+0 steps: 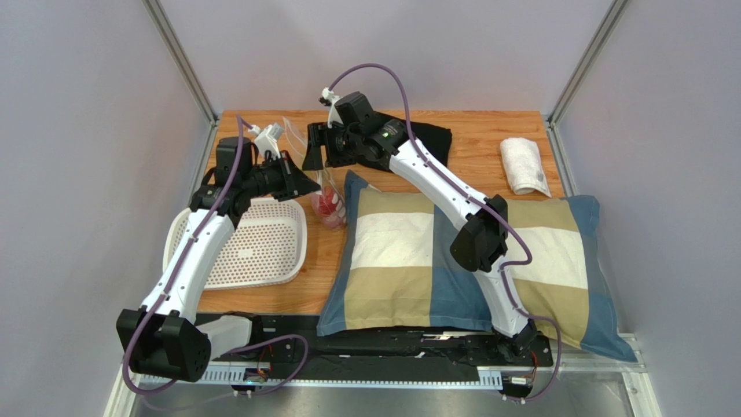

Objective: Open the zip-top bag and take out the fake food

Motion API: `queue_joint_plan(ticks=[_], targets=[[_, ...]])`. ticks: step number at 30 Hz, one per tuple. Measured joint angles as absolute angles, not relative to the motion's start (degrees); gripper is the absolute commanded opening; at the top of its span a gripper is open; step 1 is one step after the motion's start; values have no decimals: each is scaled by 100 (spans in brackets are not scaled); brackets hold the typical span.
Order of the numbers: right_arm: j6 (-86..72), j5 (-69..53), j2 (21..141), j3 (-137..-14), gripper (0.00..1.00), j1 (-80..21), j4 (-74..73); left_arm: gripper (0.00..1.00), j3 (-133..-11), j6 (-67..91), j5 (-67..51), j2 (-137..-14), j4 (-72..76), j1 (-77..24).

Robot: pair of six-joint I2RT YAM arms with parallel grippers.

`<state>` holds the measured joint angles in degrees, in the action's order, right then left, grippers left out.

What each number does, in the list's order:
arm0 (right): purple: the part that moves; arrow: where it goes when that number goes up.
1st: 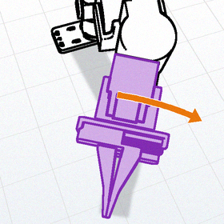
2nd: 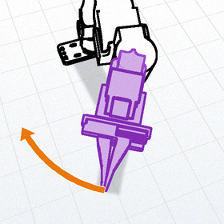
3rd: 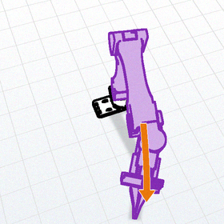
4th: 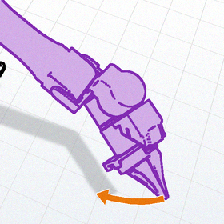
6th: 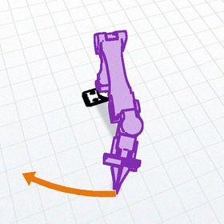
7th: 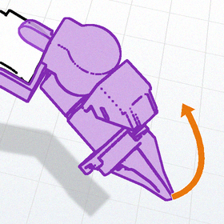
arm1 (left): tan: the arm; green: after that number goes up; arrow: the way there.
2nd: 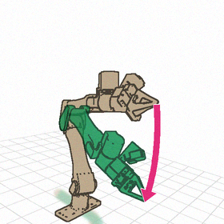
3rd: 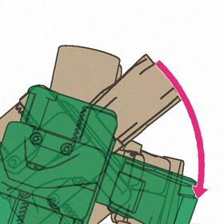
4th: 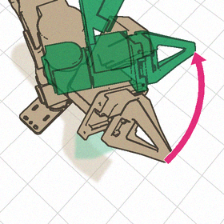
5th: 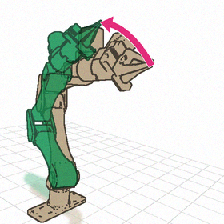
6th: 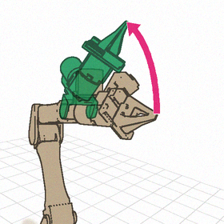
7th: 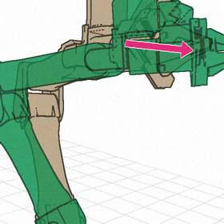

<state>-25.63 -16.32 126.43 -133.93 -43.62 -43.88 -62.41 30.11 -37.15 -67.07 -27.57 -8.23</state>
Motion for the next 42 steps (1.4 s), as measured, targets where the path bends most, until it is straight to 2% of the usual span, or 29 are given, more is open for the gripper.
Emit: queue_joint_plan(ticks=[3,11,13,20,23,24,30,33,37,38,40,42], targets=[[-2523,-1516,12737,-13395,63,-4351,-4442,0,-6239,3015,-3715,-6707,-2755,-827],[-2512,-1413,12748,-13581,63,-4333,-4451,0,-6213,2993,-3747,-6707,-2764,-829],[-2512,-1374,12752,-13616,59,-4333,-4438,0,-6206,2985,-3752,-6707,-2762,-836],[-2512,-1321,12825,-13694,56,-4331,-4399,0,-6154,2954,-3813,-6707,-2766,-854],[-2517,-1299,12870,-13694,47,-4331,-4403,0,-6128,2943,-3839,-6705,-2766,-854],[-2519,-1295,12886,-13697,41,-4331,-4399,0,-6114,2939,-3846,-6705,-2768,-854],[-2543,-1293,12914,-13701,41,-4278,-4392,0,-6047,2902,-3852,-6705,-2801,-854],[-2547,-1302,12914,-13701,47,-4233,-4388,0,-6014,2875,-3852,-6705,-2816,-854],[-2565,-1347,12916,-13701,37,-4189,-4386,0,-6010,2823,-3852,-6705,-2858,-854],[-2571,-1361,12919,-13701,28,-4182,-4386,0,-6010,2816,-3852,-6705,-2858,-854],[-2578,-1380,12921,-13701,22,-4174,-4386,0,-6010,2799,-3852,-6702,-2862,-854],[-2558,-1448,12925,-13701,6,-4174,-4383,0,-6010,2794,-3852,-6700,-2880,-854]])
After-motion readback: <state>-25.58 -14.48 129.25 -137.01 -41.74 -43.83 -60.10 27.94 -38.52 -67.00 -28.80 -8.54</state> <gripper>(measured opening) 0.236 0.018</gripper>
